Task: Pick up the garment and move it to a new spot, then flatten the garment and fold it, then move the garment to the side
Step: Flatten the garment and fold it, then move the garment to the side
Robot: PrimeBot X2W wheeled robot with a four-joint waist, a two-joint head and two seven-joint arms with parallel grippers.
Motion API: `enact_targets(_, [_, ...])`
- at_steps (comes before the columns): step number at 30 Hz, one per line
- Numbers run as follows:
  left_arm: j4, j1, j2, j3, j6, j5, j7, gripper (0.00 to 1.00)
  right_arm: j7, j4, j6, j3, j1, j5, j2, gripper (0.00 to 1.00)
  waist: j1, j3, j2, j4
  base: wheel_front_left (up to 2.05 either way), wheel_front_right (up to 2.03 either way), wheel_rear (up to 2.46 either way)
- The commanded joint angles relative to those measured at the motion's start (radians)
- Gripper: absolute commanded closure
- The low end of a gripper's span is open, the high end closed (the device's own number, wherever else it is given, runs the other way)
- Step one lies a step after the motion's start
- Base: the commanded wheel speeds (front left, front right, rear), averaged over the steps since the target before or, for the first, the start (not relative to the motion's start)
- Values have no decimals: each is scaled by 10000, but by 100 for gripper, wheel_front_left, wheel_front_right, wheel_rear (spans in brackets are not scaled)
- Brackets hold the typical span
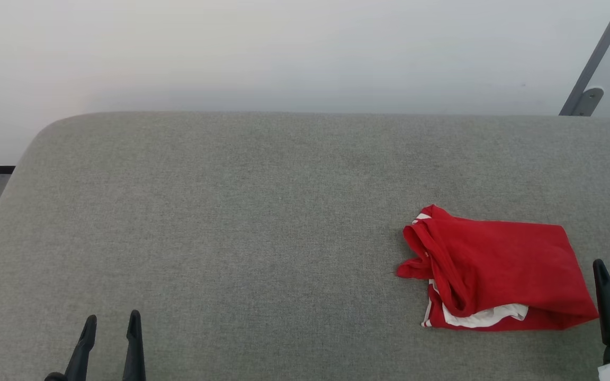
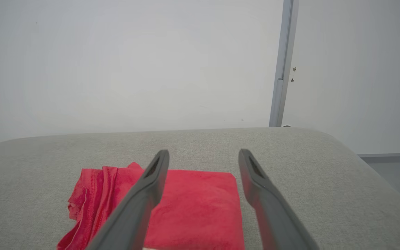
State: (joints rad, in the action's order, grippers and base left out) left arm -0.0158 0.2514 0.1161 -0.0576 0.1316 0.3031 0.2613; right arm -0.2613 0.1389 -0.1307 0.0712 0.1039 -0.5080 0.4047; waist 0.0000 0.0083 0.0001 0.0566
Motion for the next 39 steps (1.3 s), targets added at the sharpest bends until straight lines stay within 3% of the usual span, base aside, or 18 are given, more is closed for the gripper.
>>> enact_targets(1, [-62, -5, -27, -29, -24, -62, 50, 0, -42, 3, 0, 30, 64, 12, -55, 0, 0, 12, -1, -5, 0, 0, 0])
enact_targets(11, [31, -492, -7, 266, -24, -136, 50, 0, 416, 147, 0, -542, -482, -233, 308, 0, 0, 246, -1, -76, 0, 0, 0])
enact_targets(15, [24, -1099, 75, 471, -23, -86, 49, 0, 1900, 454, 0, -1175, -1306, -420, 1031, 0, 0, 747, -1, -193, 0, 0, 0])
enact_targets(23, [515, -2639, 394, 1171, -24, -87, 50, 0, 6240, 936, 2, -2812, -3251, -1694, 2996, 0, 0, 1946, -1, -328, 0, 0, 0])
enact_targets(29, [715, -3630, 470, 1591, -24, -56, 50, 0, 8010, 1278, 2, -2763, -4246, -2725, 3823, 0, 0, 2678, -1, -141, 0, 0, 0])
enact_targets(35, [859, -4396, 527, 1992, -23, -1, 50, 0, 9008, 1517, 0, -3033, -4561, -3282, 3824, 0, 0, 3287, -1, 184, 0, 0, 0])
enact_targets(39, [964, -4640, 544, 2045, -23, 31, 50, 0, 9384, 1764, -3, -3520, -4559, -3533, 3374, 0, 0, 3538, -1, 286, 0, 0, 0])
